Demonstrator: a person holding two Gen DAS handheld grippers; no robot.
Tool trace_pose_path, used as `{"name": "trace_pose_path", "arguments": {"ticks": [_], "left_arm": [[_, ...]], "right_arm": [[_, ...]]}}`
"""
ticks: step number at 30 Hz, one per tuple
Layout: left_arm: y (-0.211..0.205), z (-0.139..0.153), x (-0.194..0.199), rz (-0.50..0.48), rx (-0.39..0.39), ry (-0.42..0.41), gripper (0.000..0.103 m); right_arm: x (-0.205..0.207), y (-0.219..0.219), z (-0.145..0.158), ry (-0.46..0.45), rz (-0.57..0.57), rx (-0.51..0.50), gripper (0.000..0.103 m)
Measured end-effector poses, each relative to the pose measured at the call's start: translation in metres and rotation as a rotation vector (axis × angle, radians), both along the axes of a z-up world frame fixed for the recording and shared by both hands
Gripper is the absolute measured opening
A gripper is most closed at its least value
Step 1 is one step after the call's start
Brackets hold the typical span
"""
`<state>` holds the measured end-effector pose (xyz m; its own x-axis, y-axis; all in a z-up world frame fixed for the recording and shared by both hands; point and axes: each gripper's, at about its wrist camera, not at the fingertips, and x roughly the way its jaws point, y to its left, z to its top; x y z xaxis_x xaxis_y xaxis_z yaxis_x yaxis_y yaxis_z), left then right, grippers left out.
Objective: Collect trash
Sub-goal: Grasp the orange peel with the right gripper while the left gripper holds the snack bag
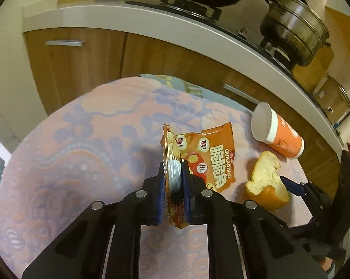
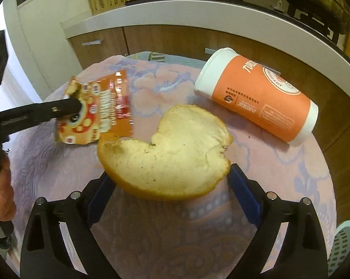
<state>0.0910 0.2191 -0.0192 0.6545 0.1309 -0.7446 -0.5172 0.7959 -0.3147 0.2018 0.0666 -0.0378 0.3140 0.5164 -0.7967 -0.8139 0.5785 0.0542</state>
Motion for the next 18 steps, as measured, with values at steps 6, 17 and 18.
{"name": "trace_pose_path", "arguments": {"ticks": [6,17,18], "left_arm": [[0.002,-0.003,-0.010,0.003,-0.033,-0.019,0.011],[-0.010,0.003,-0.020,-0.025,-0.045,-0.065,0.011],[-0.011,0.002,-0.021,-0.026,-0.045,-0.066,0.011]], "right_arm": [[-0.001,-0.016,0.010,0.009,-0.011,0.066,0.066],[0.003,-0.035,0.019,0.056,-0.057,0.161,0.036],[0.003,-0.034,0.019,0.054,-0.059,0.158,0.036]]}}
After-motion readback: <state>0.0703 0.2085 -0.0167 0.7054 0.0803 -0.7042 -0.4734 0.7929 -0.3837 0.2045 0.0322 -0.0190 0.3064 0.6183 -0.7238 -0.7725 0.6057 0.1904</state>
